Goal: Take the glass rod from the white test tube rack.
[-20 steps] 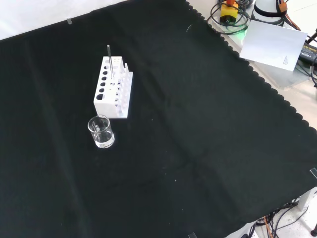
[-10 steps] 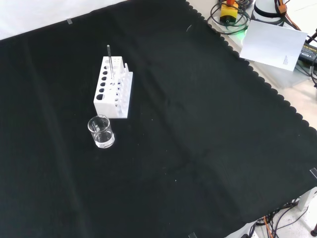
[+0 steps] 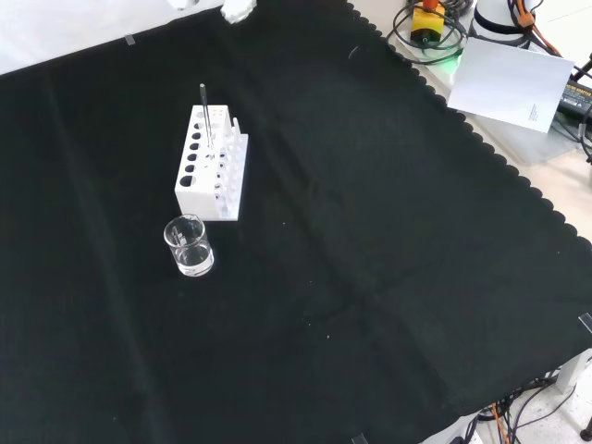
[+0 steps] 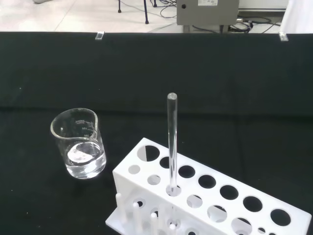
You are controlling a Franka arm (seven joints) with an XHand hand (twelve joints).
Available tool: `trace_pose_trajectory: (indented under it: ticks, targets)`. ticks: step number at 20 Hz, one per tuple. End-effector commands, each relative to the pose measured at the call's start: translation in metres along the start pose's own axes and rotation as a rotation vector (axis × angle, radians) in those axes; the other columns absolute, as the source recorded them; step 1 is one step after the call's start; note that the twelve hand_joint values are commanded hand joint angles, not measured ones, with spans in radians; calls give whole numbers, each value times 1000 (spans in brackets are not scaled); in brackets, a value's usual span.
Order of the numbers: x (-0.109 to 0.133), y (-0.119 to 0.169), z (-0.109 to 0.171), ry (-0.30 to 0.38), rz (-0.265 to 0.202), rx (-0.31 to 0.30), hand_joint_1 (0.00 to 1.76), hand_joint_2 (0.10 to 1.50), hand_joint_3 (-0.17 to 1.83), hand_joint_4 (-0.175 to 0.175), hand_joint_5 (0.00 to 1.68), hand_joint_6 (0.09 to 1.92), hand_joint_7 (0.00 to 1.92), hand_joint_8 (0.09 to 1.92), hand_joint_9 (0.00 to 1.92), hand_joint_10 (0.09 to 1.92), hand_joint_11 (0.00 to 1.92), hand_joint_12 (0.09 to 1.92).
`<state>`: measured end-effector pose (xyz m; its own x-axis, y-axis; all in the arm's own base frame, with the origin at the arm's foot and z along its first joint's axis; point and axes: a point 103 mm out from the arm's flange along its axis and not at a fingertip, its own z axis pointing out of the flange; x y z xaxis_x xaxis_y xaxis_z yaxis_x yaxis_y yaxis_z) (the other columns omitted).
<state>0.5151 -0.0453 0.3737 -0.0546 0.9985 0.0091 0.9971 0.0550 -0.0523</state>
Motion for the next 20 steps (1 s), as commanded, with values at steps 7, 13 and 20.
trace_pose_trajectory:
  ticks: [7, 13, 20]
  targets:
    - [-25, 45, 52, 26, -28, 28, 634, 913, 539, -175, 226, 967, 596, 1068, 869, 1079, 796, 1350]
    - [-26, 54, 78, 37, -31, 58, 632, 912, 542, -175, 228, 979, 631, 1098, 891, 1115, 834, 1349]
    - [-27, 59, 100, 42, -32, 90, 627, 911, 544, -175, 229, 988, 645, 1119, 913, 1141, 871, 1354]
